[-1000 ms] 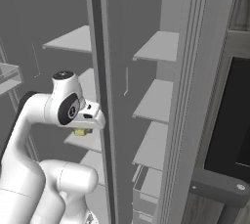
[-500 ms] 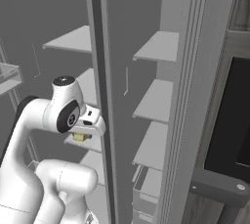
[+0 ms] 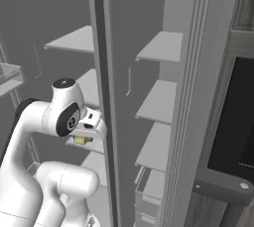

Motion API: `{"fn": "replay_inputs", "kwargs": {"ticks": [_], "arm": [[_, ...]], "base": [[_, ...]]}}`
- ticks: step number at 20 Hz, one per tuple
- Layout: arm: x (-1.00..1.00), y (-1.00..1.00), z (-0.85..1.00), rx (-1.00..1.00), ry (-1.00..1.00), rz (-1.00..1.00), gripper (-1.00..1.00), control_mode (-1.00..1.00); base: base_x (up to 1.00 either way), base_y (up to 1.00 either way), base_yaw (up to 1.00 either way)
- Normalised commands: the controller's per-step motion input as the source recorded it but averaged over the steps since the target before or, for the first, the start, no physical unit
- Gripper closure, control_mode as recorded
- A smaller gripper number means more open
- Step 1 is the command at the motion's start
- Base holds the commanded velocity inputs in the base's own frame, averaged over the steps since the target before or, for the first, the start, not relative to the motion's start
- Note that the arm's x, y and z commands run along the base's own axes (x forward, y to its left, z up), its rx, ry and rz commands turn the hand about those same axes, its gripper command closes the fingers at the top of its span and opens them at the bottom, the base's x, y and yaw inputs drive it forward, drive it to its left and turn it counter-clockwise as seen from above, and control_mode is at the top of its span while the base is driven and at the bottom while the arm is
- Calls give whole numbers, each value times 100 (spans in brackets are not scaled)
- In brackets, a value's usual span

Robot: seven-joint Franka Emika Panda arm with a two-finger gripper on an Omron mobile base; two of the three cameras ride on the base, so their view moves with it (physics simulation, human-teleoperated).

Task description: Retrieve the butter from the fridge and place it on a plate on the dining table. Then retrieve the butter knife by the fridge and place it near the plate.

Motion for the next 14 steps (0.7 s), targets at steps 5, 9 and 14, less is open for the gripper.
{"fn": "replay_inputs", "kwargs": {"ticks": [5,9,14], "arm": [[0,0,0,0,0,0,100,100],[0,0,0,0,0,0,100,100],[0,0,0,0,0,0,100,100]], "base": [[-69,0,0],[-76,1,0],[-77,2,0]]}}
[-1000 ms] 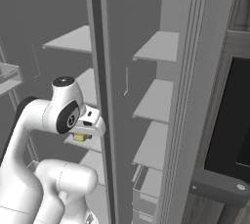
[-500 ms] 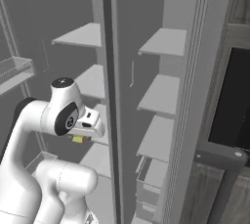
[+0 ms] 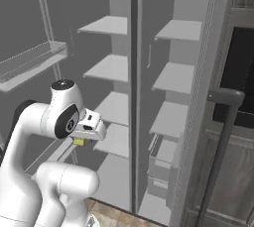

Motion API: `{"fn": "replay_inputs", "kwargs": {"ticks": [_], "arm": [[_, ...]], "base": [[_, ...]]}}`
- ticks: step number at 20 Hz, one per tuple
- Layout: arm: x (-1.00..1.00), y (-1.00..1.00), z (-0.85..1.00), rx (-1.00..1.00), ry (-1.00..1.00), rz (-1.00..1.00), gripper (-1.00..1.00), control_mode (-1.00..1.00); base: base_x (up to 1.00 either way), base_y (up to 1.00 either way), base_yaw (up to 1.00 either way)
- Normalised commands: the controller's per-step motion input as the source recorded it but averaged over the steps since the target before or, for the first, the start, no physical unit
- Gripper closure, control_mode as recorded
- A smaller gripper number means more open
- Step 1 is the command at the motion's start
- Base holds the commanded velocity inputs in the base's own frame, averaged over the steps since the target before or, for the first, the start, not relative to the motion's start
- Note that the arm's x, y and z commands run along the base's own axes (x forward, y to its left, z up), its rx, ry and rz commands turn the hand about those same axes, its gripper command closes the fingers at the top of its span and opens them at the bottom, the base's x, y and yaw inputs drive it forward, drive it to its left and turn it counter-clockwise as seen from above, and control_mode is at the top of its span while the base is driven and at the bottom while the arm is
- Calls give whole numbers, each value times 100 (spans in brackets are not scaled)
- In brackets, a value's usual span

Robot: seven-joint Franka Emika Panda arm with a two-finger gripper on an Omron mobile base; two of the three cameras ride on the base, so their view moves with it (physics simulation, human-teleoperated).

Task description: Retrieve the butter from the fridge and place it on a plate on the dining table. Then retrieve the butter knife by the fridge and place it near the plate.

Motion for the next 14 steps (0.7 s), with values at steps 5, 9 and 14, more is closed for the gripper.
{"fn": "replay_inputs", "kwargs": {"ticks": [5,9,14], "arm": [[0,0,0,0,0,0,100,100],[0,0,0,0,0,0,100,100],[0,0,0,0,0,0,100,100]], "base": [[-78,0,0],[-74,0,0],[-70,1,10]]}}
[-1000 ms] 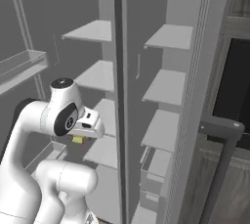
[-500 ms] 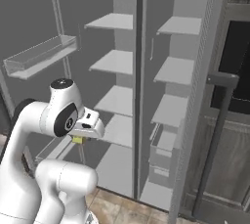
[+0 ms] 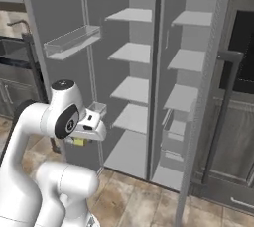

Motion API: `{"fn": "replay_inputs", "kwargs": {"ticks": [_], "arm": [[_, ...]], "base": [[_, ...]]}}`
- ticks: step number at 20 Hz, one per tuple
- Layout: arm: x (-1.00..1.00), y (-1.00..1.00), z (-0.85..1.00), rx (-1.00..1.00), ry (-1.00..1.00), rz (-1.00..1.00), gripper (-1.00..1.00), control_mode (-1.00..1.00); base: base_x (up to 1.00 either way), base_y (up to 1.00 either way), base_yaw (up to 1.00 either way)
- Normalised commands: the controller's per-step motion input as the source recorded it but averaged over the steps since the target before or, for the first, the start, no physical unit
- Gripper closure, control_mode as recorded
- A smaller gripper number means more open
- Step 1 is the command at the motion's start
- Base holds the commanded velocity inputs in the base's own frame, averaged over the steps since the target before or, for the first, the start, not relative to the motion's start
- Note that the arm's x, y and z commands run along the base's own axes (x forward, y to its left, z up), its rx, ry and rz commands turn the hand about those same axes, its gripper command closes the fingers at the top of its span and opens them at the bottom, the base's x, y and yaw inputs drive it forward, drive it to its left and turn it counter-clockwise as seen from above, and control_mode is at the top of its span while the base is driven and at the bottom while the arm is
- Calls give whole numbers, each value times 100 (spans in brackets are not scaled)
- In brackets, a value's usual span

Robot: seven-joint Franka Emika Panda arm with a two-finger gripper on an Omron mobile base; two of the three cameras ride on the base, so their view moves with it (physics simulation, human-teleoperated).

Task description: Retrieve the butter from the fridge and place it on a plate on the dining table. Then retrieve the butter knife by the fridge and place it near the plate.

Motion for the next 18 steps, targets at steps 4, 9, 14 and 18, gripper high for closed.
{"fn": "replay_inputs", "kwargs": {"ticks": [4,9,14,18], "arm": [[0,0,0,0,0,0,100,100],[0,0,0,0,0,0,100,100],[0,0,0,0,0,0,100,100],[0,0,0,0,0,0,100,100]], "base": [[-50,4,29],[-27,18,49],[-40,4,56],[-51,4,49]]}}
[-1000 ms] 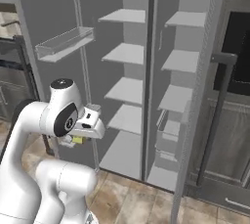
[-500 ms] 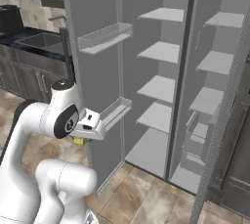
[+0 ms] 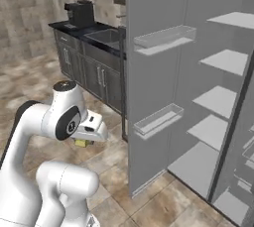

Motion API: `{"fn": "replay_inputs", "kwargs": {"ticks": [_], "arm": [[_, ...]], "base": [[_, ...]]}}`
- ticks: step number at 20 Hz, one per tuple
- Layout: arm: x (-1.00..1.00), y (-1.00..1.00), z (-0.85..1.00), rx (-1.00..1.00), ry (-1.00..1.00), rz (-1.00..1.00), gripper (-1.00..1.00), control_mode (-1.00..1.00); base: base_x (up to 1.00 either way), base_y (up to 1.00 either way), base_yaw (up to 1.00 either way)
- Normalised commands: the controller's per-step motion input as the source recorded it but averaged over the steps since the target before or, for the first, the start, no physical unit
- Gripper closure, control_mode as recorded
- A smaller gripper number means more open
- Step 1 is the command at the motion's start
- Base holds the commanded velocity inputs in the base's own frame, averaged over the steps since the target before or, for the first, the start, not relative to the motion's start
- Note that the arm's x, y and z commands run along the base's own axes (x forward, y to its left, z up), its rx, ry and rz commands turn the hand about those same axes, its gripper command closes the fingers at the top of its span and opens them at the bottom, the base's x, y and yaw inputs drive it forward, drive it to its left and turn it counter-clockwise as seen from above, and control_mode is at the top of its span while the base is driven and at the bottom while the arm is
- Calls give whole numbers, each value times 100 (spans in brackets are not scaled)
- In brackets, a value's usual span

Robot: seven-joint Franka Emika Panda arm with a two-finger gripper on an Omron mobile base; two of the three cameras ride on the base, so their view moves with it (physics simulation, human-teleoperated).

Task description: Retrieve the butter from the fridge and place it on a plate on the dining table. Then retrieve the butter knife by the fridge and place it near the plate.

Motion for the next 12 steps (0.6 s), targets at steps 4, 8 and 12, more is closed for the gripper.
{"fn": "replay_inputs", "kwargs": {"ticks": [4,8,12], "arm": [[0,0,0,0,0,0,100,100],[0,0,0,0,0,0,100,100],[0,0,0,0,0,0,100,100]], "base": [[-31,-13,58],[-14,-41,70],[-5,-62,76]]}}
